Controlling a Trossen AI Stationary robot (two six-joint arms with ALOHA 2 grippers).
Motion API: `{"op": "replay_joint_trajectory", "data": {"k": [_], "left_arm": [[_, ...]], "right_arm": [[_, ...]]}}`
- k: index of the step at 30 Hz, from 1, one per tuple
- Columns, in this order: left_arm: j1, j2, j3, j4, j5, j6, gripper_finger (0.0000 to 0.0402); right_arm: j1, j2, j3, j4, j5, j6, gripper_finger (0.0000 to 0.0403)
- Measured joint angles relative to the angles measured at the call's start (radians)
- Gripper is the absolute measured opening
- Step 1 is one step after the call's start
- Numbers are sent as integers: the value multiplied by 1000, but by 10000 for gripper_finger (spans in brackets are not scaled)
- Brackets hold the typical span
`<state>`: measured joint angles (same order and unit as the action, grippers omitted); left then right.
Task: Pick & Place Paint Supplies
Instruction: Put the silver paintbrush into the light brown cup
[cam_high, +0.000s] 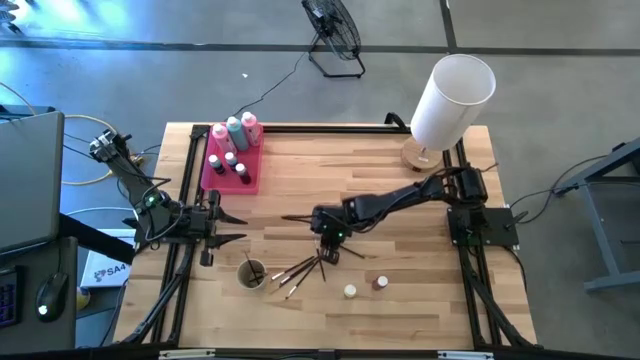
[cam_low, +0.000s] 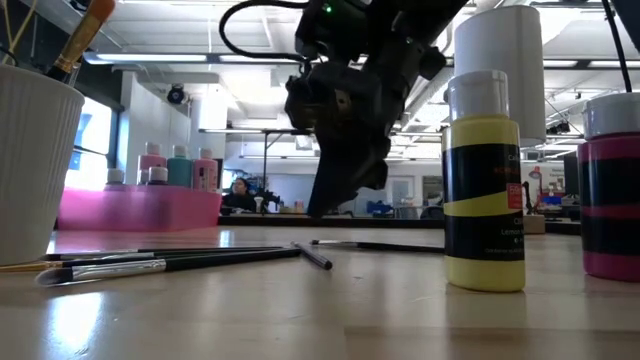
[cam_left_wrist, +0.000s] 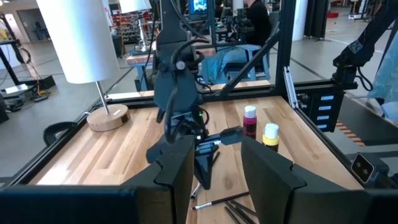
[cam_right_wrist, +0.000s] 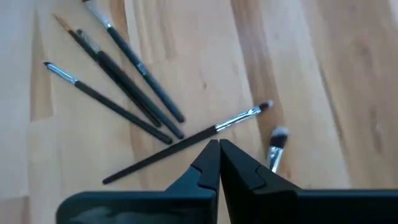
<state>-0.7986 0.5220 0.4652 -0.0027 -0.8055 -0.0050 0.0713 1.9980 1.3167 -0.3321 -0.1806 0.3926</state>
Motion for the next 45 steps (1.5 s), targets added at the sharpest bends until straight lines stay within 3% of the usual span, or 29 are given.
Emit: {"op": "replay_joint_trajectory", "data": {"k": [6,10,18,22,45], "left_arm": [[0,0,0,0,0,0,132],[0,0,0,0,0,0,132],[0,0,0,0,0,6,132],[0,0,0,0,0,8,132],[0,0,0,0,1,8,132]], "right_arm": [[-2,0,0,-4,142,-54,3],[-3,1,0,-7,160,-106,16],[7,3,0,-8,153,-161,108],[7,3,0,-8,152,-157,134],[-2,5,-72,65,202,-150,133]]}}
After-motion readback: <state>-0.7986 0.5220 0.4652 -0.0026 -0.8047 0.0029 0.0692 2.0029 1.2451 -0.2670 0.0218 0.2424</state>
